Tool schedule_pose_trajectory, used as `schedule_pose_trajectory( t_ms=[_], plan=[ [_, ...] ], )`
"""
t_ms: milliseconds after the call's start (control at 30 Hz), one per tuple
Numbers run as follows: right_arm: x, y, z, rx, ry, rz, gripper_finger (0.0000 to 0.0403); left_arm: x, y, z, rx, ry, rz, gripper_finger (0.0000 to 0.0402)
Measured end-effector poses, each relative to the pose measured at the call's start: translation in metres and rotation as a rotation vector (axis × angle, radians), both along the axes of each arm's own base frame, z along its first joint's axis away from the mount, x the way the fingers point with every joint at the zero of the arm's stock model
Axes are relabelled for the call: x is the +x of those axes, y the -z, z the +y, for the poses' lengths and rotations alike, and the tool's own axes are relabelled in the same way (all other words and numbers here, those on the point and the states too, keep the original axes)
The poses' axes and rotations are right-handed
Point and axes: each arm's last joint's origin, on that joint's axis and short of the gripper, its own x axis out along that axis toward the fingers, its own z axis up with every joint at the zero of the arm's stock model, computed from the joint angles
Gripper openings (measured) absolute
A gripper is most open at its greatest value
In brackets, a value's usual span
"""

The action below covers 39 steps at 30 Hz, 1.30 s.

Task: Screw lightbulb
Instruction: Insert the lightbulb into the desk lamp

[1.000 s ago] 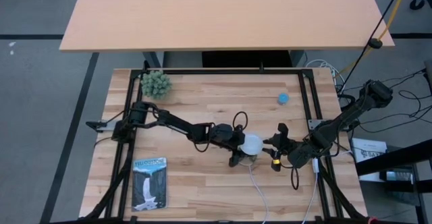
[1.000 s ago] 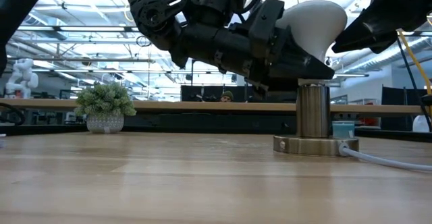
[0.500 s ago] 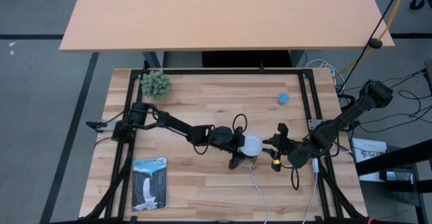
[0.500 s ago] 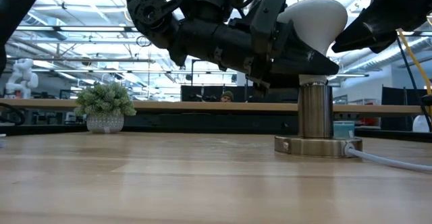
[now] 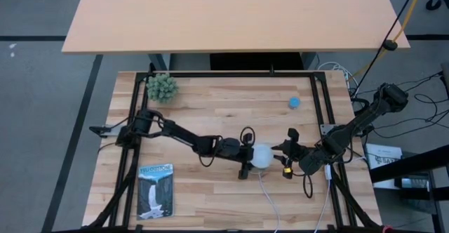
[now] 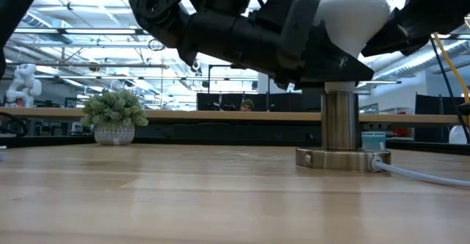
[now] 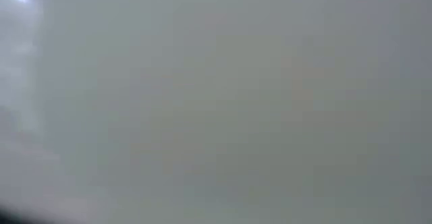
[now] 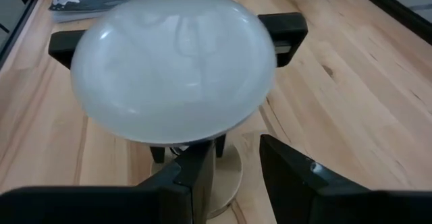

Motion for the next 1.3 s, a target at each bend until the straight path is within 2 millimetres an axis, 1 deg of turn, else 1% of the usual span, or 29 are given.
schedule_pose_trajectory(
  t_ms=[167, 333, 767, 867, 1300],
  plan=[
    [0.0001, -0.0001, 0.0001, -0.007, -0.005, 0.000, 0.0116, -0.0009, 0.0004, -0.0046, 0.026, -0.019, 0.001, 0.0195],
    [0.0001, -0.0001, 0.0001, -0.001, -0.002, -0.001, 0.0116, -0.0009, 0.0016, -0.0027, 0.000, -0.033, 0.016, 0.0195],
    [0.0004, -0.0006, 0.0003, 0.005, -0.001, -0.007, 0.0116, -0.0003, 0.0014, 0.0002, 0.004, -0.039, 0.013, 0.0195],
    [0.0004, -0.0005, 0.0003, 0.005, -0.001, -0.006, 0.0116, -0.0003, 0.0014, 0.0007, 0.011, -0.066, 0.012, 0.0195],
    [0.0004, -0.0005, 0.0003, 0.015, 0.005, -0.008, 0.0116, -0.0010, 0.0015, -0.0032, 0.018, -0.079, 0.011, 0.0195]
  ],
)
